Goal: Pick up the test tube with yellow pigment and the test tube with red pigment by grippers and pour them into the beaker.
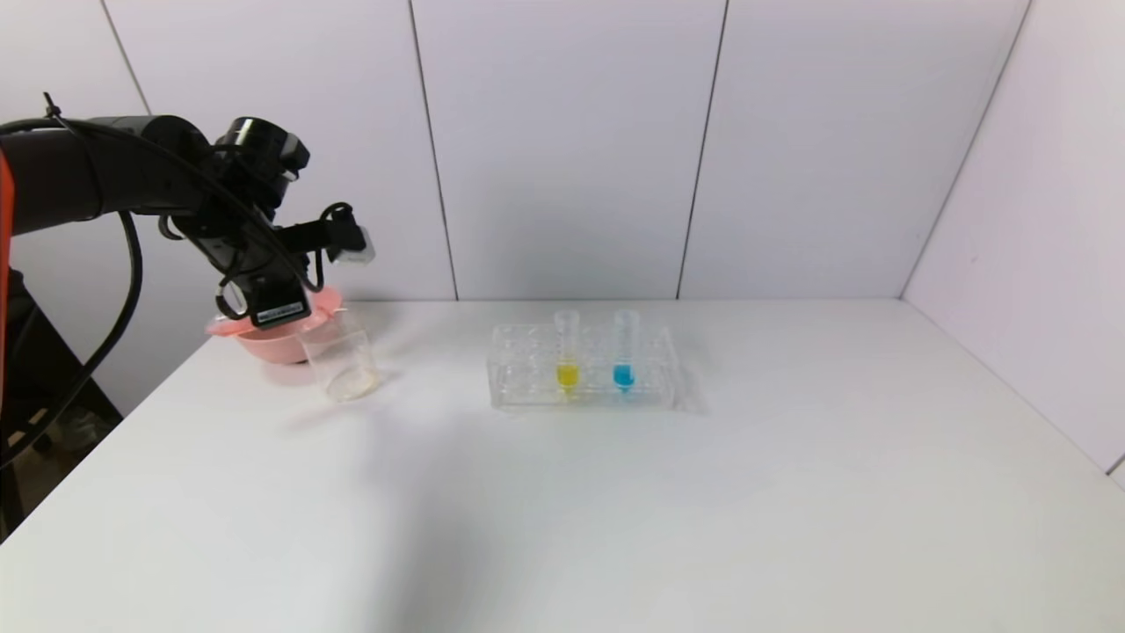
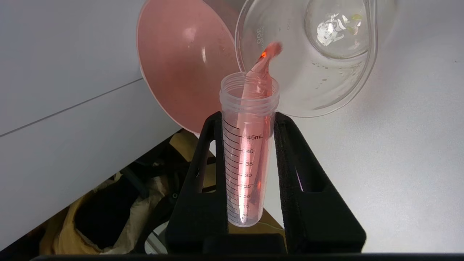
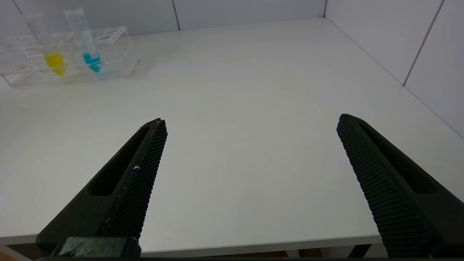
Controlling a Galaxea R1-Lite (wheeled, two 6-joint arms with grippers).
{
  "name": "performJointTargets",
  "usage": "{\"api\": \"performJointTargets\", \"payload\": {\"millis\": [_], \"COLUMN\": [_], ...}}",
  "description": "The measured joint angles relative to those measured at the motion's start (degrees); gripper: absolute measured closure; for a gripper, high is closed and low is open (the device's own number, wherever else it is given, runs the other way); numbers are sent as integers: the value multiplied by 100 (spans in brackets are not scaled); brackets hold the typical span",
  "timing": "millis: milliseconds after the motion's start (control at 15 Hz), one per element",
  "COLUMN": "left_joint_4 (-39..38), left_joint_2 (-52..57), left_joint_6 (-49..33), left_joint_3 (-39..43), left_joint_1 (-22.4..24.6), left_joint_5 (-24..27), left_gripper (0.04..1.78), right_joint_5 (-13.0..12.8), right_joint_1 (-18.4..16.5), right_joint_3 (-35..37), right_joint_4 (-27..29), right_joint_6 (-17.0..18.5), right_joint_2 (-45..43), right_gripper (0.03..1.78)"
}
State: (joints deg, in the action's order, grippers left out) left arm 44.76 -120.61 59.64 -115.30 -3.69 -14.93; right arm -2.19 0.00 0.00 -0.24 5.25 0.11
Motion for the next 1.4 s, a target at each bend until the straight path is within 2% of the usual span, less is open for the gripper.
{"api": "performJointTargets", "payload": {"millis": [867, 1200, 1400], "left_joint_4": [305, 241, 261], "left_joint_2": [-69, -61, 112], "left_joint_6": [-2, -18, -77], "left_joint_3": [9, 9, 37], "left_joint_1": [-324, -347, -243], "left_joint_5": [-1006, -940, -560], "left_gripper": [140, 140, 140], "right_joint_5": [0, 0, 0], "right_joint_1": [0, 0, 0], "right_joint_3": [0, 0, 0], "right_joint_4": [0, 0, 0], "right_joint_6": [0, 0, 0], "right_joint_2": [0, 0, 0], "right_gripper": [10, 10, 10]}}
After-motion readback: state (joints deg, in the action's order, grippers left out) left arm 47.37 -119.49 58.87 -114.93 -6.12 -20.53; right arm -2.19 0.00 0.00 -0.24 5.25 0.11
